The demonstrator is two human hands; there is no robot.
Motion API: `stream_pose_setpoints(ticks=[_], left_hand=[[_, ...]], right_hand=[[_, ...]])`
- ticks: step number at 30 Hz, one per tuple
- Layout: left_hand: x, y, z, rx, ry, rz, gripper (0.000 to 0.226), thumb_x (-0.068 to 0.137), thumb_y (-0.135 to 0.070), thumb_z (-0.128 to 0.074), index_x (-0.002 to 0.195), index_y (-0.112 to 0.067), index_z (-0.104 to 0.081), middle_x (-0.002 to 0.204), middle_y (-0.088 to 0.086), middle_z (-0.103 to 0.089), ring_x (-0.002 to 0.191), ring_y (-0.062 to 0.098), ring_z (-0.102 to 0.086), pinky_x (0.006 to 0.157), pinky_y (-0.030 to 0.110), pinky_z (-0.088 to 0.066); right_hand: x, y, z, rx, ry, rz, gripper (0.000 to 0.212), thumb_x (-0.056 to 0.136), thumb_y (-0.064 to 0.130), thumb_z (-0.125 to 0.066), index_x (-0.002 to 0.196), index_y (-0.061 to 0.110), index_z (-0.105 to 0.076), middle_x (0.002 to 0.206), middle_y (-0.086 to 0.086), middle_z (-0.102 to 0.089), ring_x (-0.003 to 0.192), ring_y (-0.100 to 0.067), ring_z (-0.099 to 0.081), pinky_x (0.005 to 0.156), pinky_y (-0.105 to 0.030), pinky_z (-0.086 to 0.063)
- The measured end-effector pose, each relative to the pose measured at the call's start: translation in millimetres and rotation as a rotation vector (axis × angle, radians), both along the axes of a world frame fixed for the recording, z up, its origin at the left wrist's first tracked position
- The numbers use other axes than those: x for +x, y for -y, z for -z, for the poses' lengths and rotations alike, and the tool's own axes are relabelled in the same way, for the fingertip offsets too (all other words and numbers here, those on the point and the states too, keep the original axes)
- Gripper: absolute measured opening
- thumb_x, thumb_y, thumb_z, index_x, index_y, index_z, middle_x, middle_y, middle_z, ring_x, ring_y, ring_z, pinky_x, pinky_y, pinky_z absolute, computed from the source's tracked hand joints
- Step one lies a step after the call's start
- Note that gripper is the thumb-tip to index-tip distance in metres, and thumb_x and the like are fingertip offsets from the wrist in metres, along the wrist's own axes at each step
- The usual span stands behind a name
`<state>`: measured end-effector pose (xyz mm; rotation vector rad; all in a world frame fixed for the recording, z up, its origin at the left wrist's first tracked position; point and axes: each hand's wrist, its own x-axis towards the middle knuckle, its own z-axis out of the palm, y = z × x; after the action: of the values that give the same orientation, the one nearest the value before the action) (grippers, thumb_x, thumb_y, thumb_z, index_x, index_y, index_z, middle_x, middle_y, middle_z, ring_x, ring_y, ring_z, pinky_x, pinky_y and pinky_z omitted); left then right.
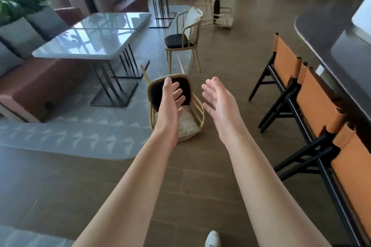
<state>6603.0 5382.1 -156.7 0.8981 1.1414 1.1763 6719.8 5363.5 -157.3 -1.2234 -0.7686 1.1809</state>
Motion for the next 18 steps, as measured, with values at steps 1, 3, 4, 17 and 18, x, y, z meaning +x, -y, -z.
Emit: stream_pose_setpoints(ticks=[1,3,4,17,18], left_hand=[[5.4,-17.1,1.2,-0.007,-0.002,-0.012,0.058,0.102,-0.060,-0.032,0.145,-0.026,-0.052,0.144,-0.002,-0.056,0.127,0.012,-0.056,0.116,0.041,-0.035],[12.5,-43.8,3.9,-0.020,0.003,-0.028,0.058,0.103,-0.060,-0.032,0.146,-0.026,-0.051,0.145,-0.002,-0.055,0.128,0.012,-0.055,0.116,0.040,-0.035],[14.8,-58.8,4.7,-0.031,0.004,-0.050,0.058,0.103,-0.060,-0.032,0.146,-0.026,-0.051,0.145,-0.002,-0.055,0.128,0.012,-0.055,0.117,0.041,-0.035],[67.7,-279.1,63.8,-0.150,0.087,-0.072,0.058,0.103,-0.059,-0.032,0.144,-0.024,-0.053,0.144,0.002,-0.056,0.129,0.016,-0.056,0.118,0.044,-0.035],[74.3,-296.9,67.3,-0.162,0.098,-0.050,0.059,0.103,-0.059,-0.032,0.145,-0.023,-0.052,0.144,0.002,-0.056,0.130,0.017,-0.055,0.118,0.044,-0.035]], right_hand=[[3.4,-22.4,-0.2,0.002,-0.003,-0.028,0.047,0.104,0.044,-0.042,0.143,0.019,-0.051,0.136,0.004,-0.058,0.131,-0.010,-0.051,0.113,-0.036,-0.040],[6.3,-57.2,0.8,0.012,-0.004,-0.063,0.050,0.102,0.047,-0.044,0.144,0.020,-0.051,0.137,0.004,-0.058,0.129,-0.008,-0.051,0.112,-0.033,-0.040],[7.0,-75.6,1.8,0.017,-0.008,-0.080,0.053,0.099,0.048,-0.046,0.144,0.021,-0.050,0.136,0.005,-0.059,0.128,-0.006,-0.052,0.111,-0.033,-0.041],[60.9,-279.6,52.8,-0.107,0.033,-0.063,0.033,0.103,0.045,-0.041,0.128,0.029,-0.056,0.130,0.008,-0.059,0.127,-0.007,-0.052,0.114,-0.038,-0.039],[65.8,-294.3,54.6,-0.117,0.047,-0.039,0.028,0.104,0.044,-0.040,0.123,0.031,-0.056,0.128,0.009,-0.059,0.126,-0.007,-0.052,0.114,-0.038,-0.040]])
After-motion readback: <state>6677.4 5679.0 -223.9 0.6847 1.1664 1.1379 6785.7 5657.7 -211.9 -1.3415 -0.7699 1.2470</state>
